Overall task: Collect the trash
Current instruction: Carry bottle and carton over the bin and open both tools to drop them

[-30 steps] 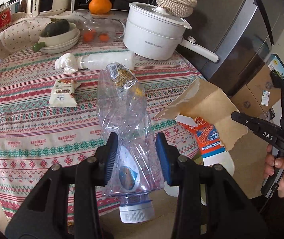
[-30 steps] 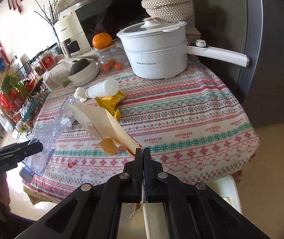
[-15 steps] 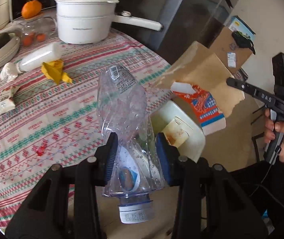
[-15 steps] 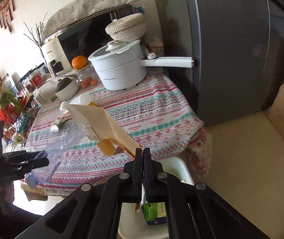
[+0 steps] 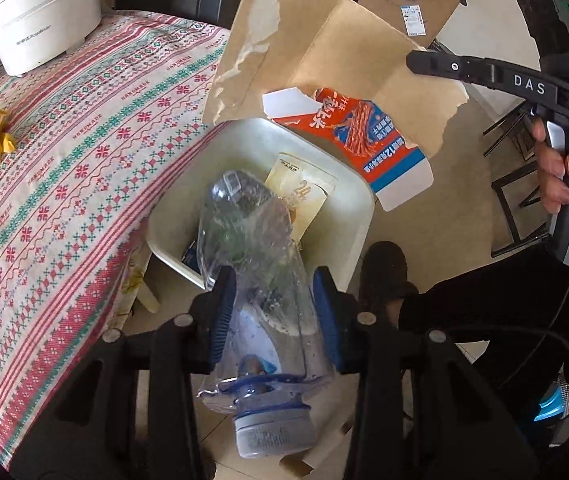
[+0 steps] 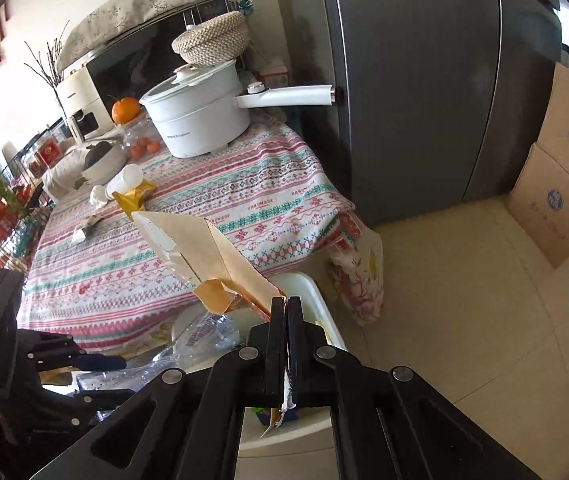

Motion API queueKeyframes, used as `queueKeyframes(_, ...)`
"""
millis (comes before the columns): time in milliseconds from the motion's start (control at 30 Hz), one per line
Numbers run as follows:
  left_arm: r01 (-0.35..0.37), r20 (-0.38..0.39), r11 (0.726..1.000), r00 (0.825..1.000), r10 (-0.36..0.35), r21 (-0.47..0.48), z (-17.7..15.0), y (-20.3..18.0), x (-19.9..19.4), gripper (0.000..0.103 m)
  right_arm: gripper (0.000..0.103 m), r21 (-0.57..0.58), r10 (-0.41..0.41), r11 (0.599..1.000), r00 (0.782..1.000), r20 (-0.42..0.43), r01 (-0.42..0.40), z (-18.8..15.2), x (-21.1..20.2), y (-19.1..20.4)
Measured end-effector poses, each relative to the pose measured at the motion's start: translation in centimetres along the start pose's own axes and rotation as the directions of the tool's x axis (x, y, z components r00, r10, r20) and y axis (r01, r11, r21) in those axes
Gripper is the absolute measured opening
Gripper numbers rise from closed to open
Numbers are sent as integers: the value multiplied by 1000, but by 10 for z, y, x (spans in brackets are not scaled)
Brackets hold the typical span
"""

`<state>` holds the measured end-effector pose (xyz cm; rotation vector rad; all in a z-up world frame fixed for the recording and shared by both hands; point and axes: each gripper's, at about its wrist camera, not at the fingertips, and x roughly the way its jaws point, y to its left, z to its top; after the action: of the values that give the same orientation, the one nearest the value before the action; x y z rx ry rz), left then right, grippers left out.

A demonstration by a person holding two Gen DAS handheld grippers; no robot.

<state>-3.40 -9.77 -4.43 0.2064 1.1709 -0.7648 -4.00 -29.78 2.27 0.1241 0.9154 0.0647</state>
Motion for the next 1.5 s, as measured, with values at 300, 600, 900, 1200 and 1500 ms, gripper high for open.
queueKeyframes(300,-33,29,999,999,33,23,4,0,-6,60,2,-14,-8,1000,999,-45,8,-10,8,-4)
queueKeyframes(600,-68,34,996,997,70,-53,0,25,-14,64,3,-50,-25,999,993,-116,19,-19,25,1)
queueKeyframes(900,-96,47,994,994,99,-53,-2,30,-20,72,44,-17,-6,1000,987,-158,3,-18,38,2)
queueKeyframes(1200,-124,44,990,991,127,-67,-1,35,-22,80,65,-3,-1,1000,990,-141,1,-14,34,7)
queueKeyframes(1500,-157,50,981,985,164,-111,3,51,-30,81,71,-32,-13,999,990,-143,8,-6,40,21)
